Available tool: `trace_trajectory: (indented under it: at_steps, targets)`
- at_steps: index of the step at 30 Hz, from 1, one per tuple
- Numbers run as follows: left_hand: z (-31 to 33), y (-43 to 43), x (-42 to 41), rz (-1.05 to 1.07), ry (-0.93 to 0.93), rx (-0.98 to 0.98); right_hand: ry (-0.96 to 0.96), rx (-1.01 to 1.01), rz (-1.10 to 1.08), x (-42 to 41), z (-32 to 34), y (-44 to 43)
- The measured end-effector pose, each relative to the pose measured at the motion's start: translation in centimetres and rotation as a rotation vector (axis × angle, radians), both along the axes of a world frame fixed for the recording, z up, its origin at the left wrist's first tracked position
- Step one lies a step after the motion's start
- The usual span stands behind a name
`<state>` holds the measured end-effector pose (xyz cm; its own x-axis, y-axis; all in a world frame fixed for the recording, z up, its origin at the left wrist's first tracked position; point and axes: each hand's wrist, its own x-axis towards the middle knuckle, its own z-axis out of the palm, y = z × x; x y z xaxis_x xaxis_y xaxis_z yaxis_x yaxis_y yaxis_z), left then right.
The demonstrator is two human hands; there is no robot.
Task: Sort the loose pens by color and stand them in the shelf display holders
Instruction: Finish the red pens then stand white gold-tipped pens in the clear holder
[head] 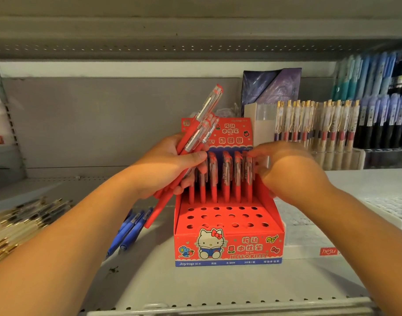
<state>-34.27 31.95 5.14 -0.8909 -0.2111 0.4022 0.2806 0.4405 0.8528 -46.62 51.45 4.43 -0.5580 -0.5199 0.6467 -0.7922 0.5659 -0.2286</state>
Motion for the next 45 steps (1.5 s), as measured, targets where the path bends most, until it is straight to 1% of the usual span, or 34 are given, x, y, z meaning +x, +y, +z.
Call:
trace_trajectory:
  at_steps: [2,5,6,8,9,10,12,14,18,20,22,24,26,30,32,36,45]
  targets:
    - [-0.1,0.1,0.0,-0.005,-0.008,0.001,0.03,-0.009,-0.004,0.3,-0.1,0.0]
    - [-0.1,0.2,0.0,-0.035,-0.026,0.004,0.055,-0.154,0.082,0.6,-0.1,-0.3]
    - [-0.2,0.2,0.0,-0.05,-0.027,0.007,-0.007,-0.239,0.149,0.8,0.1,-0.6]
    - [-0.2,0.3,0.0,-0.083,-0.025,0.024,-0.305,-0.402,0.354,1.6,0.6,-1.6]
    - [-0.2,0.3,0.1,-0.099,-0.021,0.03,-0.458,-0.456,0.445,2.0,1.0,-2.2]
    - [-0.2,0.3,0.1,-0.113,-0.016,0.034,-0.571,-0.488,0.504,2.4,1.3,-2.7]
    - [-0.2,0.3,0.1,-0.14,-0.004,0.037,-0.711,-0.532,0.567,2.9,2.0,-3.6]
    - [-0.2,0.2,0.1,-0.156,0.007,0.039,-0.811,-0.589,0.576,3.1,2.6,-4.3]
    - [0.0,0.1,0.1,-0.165,0.025,0.094,-0.89,-0.71,0.608,3.2,3.3,-5.6]
    - [0.1,-0.2,0.2,-0.159,0.051,0.115,-0.904,-0.837,0.691,3.3,3.1,-6.0]
    - [0.2,-0.5,0.2,-0.145,0.077,0.123,-0.911,-1.005,0.792,3.4,3.0,-5.9]
    - [0.3,-0.8,0.1,-0.077,0.088,0.142,-0.908,-1.137,0.88,3.2,3.0,-5.8]
    - [0.4,-1.1,-0.1,-0.003,0.107,0.153,-0.843,-1.127,0.9,3.0,3.0,-5.5]
    - [0.6,-1.4,-0.3,0.04,0.154,0.181,-0.693,-0.903,0.769,2.9,2.0,-5.7]
    - [0.6,-1.4,-0.3,0.038,0.162,0.181,-0.666,-0.821,0.723,2.8,1.2,-6.2]
    - [0.5,-1.4,-0.4,0.047,0.171,0.162,-0.618,-0.676,0.729,2.5,-0.2,-6.9]
    - [0.5,-1.5,-0.4,0.047,0.18,0.164,-0.41,-0.591,0.795,2.9,-1.0,-6.5]
